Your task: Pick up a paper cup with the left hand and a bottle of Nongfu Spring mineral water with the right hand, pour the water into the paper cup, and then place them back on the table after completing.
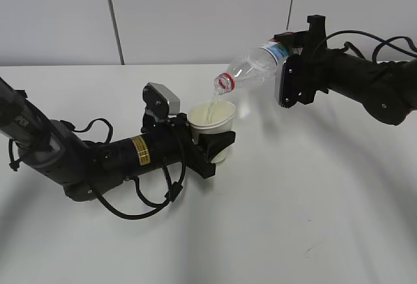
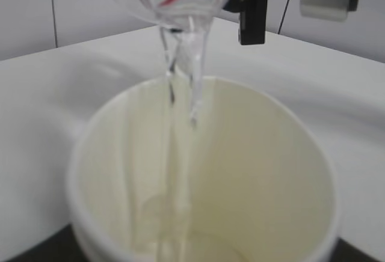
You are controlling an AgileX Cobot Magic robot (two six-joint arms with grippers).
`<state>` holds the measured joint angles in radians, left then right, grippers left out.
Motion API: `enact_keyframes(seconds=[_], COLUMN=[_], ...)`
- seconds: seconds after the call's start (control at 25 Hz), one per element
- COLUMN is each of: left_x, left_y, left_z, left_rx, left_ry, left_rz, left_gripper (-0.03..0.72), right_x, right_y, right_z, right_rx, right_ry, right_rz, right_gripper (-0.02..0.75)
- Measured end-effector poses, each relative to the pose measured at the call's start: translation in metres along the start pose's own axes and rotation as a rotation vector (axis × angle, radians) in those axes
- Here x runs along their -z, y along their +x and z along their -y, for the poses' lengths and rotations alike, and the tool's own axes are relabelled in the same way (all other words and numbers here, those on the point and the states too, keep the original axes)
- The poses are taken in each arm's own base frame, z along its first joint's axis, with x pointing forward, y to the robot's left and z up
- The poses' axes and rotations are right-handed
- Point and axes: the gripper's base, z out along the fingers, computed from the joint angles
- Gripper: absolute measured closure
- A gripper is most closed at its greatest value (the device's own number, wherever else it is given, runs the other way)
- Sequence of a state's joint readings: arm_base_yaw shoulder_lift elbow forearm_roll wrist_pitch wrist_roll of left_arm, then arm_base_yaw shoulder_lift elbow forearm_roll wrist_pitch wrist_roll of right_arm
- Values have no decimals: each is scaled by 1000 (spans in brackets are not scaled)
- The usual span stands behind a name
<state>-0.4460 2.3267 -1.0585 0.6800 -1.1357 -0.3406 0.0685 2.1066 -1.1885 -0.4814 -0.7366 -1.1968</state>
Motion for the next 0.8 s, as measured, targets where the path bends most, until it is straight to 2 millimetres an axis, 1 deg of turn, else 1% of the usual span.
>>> enact_keyframes(seconds=[0.8], left_x=[0], left_y=[0], left_z=[0], left_rx=[0], left_ry=[-1], left_rz=[-3], left_gripper=[329], right_x=[0], right_y=[0], right_z=[1], right_rx=[-7], right_ry=[12], right_rz=[-2], right_gripper=[309])
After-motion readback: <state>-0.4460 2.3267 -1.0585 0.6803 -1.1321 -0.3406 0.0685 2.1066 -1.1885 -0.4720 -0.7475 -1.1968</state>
